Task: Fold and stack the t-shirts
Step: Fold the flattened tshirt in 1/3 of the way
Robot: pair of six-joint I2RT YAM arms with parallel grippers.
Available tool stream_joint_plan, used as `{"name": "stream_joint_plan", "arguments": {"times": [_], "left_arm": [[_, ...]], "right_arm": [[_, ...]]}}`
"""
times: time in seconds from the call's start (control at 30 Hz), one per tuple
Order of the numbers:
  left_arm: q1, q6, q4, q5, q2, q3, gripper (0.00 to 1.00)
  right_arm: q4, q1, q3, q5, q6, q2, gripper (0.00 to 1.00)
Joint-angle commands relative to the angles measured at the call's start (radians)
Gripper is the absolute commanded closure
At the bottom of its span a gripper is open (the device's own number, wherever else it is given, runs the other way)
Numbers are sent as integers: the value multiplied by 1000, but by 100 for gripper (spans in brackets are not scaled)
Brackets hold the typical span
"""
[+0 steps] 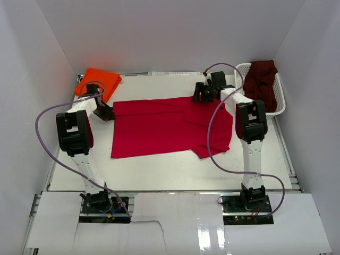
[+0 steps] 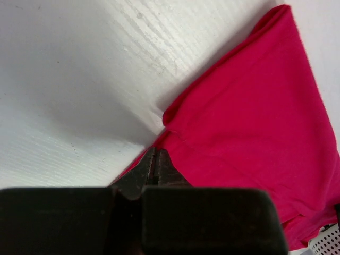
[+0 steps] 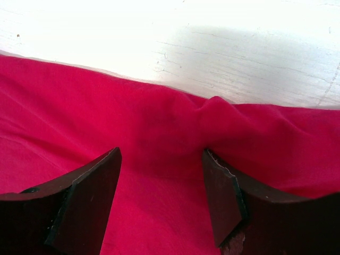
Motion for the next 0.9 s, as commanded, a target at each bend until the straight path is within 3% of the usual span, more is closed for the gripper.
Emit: {"name": "stream_joint_plan", "arguments": {"times": [0.0,0.33,0.37,0.4,0.5,0.67,0.87], "left_arm": [[11,17,7,2,-95,-3,100],[45,43,-16,15,-92,35,100],[43,43,-14,16,-90,35,80],[43,41,-13,19,-87,35,68],[43,28,-11,25,-73,35,49],[43,14,7,30,-41,50,41],[43,-2,35,48,0,72,41]], "right_arm": [[-40,-12,-3,22,-20,36,31],[-42,-11,-3,19,-20,30,31],[-42,-11,-3,19,-20,30,31],[-42,-12,-3,19,-19,31,31],[-45,-12,3,18,-20,34,31],[-48,-12,9,21,-23,36,31],[-48,-14,14,24,-26,40,31]]}}
